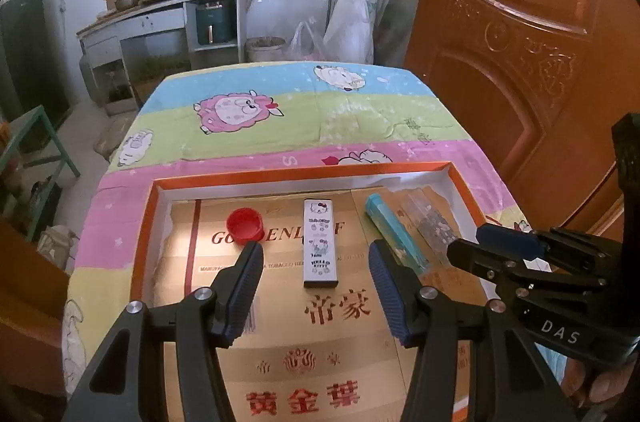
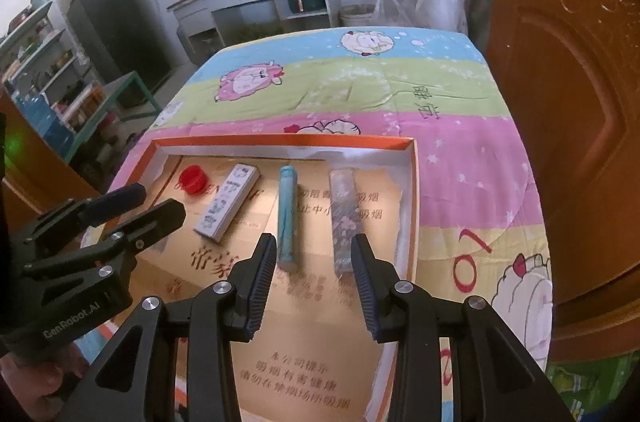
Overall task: Organize rigid objects
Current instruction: 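Lower the Hello Kitty box into the tray with the left tool while the right tool lowers the glitter bottle, then move both open tools back toward the caps and lipstick on the quilt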
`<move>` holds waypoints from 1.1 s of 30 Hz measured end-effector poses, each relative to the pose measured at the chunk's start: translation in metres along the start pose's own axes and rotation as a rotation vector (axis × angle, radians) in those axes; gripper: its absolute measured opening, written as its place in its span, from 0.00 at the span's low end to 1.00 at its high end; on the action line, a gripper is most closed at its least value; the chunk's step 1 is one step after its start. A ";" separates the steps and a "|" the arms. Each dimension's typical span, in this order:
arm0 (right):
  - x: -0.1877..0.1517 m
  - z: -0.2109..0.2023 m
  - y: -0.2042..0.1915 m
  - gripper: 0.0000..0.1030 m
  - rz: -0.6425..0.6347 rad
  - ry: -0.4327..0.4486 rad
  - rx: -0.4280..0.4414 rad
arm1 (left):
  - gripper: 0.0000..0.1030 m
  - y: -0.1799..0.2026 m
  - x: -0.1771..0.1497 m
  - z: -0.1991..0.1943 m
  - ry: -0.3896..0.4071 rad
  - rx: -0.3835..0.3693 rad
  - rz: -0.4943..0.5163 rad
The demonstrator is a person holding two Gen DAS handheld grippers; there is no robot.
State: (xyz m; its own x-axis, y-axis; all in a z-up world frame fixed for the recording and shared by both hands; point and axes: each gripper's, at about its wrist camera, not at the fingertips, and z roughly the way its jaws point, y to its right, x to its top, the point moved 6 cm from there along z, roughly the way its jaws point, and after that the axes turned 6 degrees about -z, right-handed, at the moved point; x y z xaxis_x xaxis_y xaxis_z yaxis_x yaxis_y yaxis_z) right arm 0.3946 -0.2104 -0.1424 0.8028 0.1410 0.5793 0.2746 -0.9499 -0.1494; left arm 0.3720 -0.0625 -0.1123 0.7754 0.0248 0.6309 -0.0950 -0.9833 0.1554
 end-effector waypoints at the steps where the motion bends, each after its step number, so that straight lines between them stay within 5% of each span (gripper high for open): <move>1: -0.001 -0.002 -0.002 0.39 -0.001 0.000 0.000 | 0.53 0.000 -0.001 -0.003 0.004 0.000 0.000; 33: -0.054 -0.081 -0.050 0.39 -0.015 0.065 -0.015 | 0.53 -0.022 -0.036 -0.104 0.135 0.028 -0.009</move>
State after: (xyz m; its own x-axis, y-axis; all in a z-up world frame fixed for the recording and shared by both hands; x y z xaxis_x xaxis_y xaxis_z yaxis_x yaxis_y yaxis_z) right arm 0.2950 -0.1927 -0.1013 0.7626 0.1376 0.6321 0.2784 -0.9518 -0.1287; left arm 0.2814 -0.0227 -0.0592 0.6847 0.0560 0.7267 -0.0693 -0.9875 0.1414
